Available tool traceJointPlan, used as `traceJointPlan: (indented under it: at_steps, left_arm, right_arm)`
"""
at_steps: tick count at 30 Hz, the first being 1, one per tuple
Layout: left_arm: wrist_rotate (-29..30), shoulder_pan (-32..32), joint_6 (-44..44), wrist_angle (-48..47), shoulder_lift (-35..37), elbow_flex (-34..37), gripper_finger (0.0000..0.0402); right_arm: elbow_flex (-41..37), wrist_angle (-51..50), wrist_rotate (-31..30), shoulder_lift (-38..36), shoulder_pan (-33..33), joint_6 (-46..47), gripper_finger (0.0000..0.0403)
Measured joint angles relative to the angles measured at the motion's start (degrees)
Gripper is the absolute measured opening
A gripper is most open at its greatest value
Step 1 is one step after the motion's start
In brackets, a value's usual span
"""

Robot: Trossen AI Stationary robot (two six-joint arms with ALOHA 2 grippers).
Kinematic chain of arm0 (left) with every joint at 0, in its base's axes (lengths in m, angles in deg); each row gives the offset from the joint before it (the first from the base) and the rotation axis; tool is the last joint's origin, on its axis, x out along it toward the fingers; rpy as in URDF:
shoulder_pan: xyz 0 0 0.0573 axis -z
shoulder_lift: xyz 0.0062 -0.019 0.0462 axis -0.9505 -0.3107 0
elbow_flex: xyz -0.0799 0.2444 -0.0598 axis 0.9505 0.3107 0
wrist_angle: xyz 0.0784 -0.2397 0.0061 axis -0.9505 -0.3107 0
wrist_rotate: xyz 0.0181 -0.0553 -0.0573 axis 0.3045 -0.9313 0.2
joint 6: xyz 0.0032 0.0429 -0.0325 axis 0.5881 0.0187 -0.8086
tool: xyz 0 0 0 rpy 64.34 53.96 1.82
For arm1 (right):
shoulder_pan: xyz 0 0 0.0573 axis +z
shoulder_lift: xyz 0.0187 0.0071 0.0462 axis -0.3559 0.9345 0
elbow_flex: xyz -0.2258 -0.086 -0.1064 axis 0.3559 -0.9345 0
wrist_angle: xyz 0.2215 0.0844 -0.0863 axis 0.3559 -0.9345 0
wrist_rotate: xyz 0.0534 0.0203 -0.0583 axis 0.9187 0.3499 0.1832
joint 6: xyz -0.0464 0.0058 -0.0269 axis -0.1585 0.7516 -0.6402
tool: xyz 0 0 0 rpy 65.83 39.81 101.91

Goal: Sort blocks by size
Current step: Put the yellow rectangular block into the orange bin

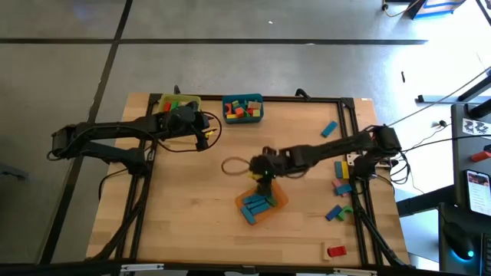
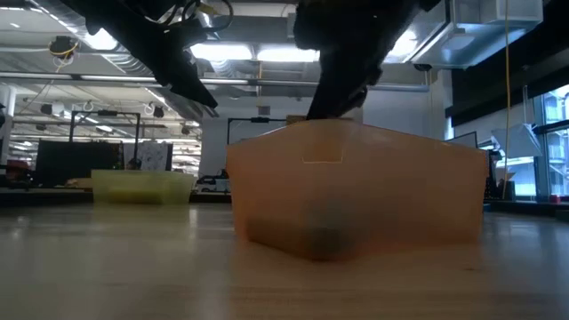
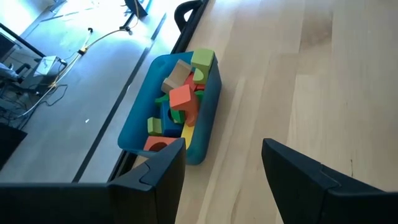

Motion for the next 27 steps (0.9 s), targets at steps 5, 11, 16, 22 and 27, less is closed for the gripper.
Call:
traceJointPlan:
  at_steps: [5,11,16,22,27]
  left_arm:
    - [0.0,0.0,0.0,0.1,0.0,0.0,0.0196]
    - [0.0,0.0,0.0,0.1,0.0,0.0,0.0196]
    - [0.0,0.0,-0.3,0.1,0.0,0.0,0.0196]
    - [0.0,0.0,-0.3,0.2,0.0,0.0,0.0196]
    - [0.0,0.0,-0.3,0.2,0.0,0.0,0.0196]
  right_arm:
    - [0.0,-0.4,2.8,0.1,5.1,0.0,0.0123]
    - [0.0,-2.8,2.5,0.1,9.0,0.4,0.0119]
    - [-1.9,-2.6,0.9,0.7,10.4,1.7,0.0121]
    - [-3.0,-1.9,-0.3,3.5,10.6,1.6,0.0127]
    - [-3.0,-0.5,-3.3,6.1,10.6,1.5,0.0128]
